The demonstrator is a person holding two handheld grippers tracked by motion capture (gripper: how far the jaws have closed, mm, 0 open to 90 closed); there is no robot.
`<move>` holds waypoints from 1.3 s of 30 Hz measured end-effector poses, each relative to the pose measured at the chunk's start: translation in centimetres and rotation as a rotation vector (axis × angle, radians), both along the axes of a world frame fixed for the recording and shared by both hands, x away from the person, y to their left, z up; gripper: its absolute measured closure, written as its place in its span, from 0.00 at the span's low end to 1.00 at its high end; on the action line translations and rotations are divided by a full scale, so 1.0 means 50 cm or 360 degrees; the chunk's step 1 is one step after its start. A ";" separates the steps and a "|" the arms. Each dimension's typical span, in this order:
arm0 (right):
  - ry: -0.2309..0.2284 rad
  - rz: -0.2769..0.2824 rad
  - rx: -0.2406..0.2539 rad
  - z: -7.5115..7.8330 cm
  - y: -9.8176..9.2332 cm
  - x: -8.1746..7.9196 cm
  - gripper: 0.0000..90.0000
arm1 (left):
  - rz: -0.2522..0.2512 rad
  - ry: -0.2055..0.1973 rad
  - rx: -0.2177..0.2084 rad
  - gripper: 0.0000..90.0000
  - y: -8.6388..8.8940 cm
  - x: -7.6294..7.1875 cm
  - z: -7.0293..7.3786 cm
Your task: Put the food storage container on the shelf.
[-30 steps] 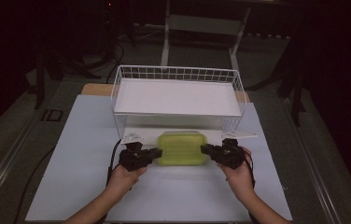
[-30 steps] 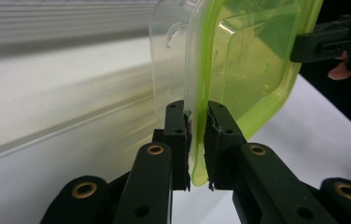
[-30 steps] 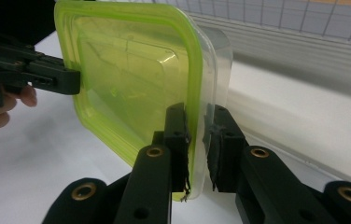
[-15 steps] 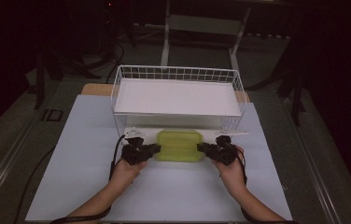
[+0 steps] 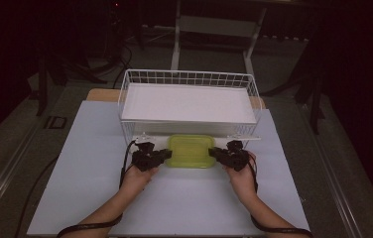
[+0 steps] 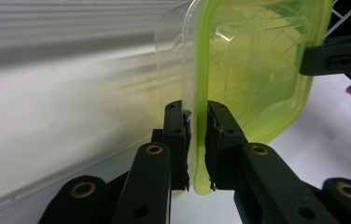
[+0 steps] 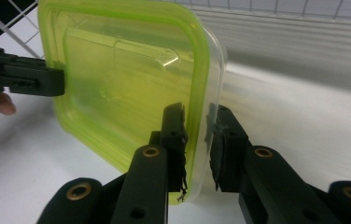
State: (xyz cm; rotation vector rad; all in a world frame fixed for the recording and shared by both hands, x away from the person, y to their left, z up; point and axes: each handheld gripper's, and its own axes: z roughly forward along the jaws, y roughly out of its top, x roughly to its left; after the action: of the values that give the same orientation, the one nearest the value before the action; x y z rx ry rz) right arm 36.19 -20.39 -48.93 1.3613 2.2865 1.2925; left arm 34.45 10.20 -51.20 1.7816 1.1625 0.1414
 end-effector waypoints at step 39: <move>-0.0289 -0.0178 -0.0175 -0.013 0.023 0.039 0.54 | 0.0161 -0.0197 -0.0045 0.59 -0.017 0.044 -0.011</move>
State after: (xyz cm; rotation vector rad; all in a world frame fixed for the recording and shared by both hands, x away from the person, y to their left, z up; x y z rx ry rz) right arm 38.12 -19.25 -49.57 1.2605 2.0969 1.1851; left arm 36.63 9.32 -51.74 1.6655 1.1601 0.2899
